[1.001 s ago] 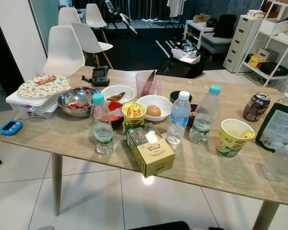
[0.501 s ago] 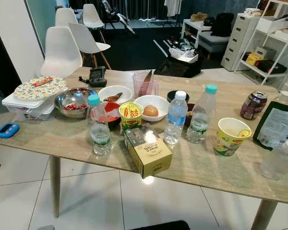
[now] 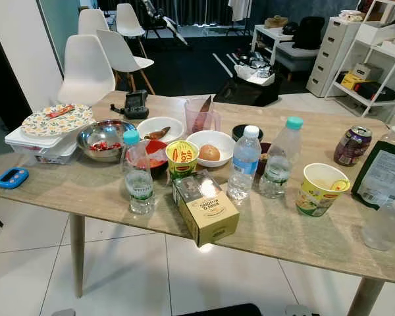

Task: Restocking fridge

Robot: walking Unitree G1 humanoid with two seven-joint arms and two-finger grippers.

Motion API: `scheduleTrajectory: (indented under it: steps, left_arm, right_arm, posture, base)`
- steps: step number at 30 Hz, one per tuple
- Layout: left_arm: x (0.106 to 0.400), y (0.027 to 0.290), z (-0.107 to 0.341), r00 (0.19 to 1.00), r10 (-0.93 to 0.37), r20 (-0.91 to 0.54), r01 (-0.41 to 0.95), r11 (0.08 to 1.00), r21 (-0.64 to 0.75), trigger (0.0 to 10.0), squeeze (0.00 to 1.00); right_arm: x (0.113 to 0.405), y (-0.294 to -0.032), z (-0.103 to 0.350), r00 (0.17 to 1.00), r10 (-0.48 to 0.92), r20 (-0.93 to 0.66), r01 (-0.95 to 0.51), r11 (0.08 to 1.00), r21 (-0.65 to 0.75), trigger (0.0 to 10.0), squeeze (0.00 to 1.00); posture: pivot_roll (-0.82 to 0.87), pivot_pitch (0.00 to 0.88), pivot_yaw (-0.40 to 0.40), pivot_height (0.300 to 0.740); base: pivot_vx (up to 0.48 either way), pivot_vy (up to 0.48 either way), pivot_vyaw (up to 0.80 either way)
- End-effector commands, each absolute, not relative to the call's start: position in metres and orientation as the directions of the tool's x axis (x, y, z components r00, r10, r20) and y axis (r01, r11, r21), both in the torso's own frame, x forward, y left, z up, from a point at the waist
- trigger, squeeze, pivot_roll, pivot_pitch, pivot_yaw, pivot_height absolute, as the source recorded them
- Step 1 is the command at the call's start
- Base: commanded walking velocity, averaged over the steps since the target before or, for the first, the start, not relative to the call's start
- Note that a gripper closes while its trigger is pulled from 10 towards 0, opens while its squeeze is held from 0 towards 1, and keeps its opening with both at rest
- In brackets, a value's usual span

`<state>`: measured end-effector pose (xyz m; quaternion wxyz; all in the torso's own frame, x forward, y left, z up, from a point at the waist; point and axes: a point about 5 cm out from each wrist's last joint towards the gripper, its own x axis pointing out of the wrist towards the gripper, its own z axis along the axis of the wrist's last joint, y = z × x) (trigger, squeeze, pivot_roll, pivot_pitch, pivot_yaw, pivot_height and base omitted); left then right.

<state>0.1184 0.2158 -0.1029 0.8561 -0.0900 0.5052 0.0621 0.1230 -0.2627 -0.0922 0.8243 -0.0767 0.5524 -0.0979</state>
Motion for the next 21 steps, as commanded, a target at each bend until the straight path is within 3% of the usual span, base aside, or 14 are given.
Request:
scheduleTrajectory:
  steps: [1,21]
  left_arm:
    - [0.119,0.2122,-0.1037,0.473,0.009,-0.881,-0.188,0.978,-0.092,10.0,0.0]
    - [0.116,0.2125,-0.1046,0.465,0.015,-0.885,-0.196,0.977,-0.086,10.0,0.0]
  right_arm:
    - [0.12,-0.2665,-0.092,0.358,-0.266,-0.895,0.077,0.964,-0.255,10.0,0.0]
    - [0.1131,-0.2603,-0.0961,0.34,-0.255,-0.905,0.064,0.967,-0.248,10.0,0.0]
  posture:
    - [-0.01,0.0,-0.039,0.74]
    - [-0.02,0.0,-0.023,0.74]
  base:
    - [0.0,0.0,0.0]
    - [-0.261,0.0,0.0]
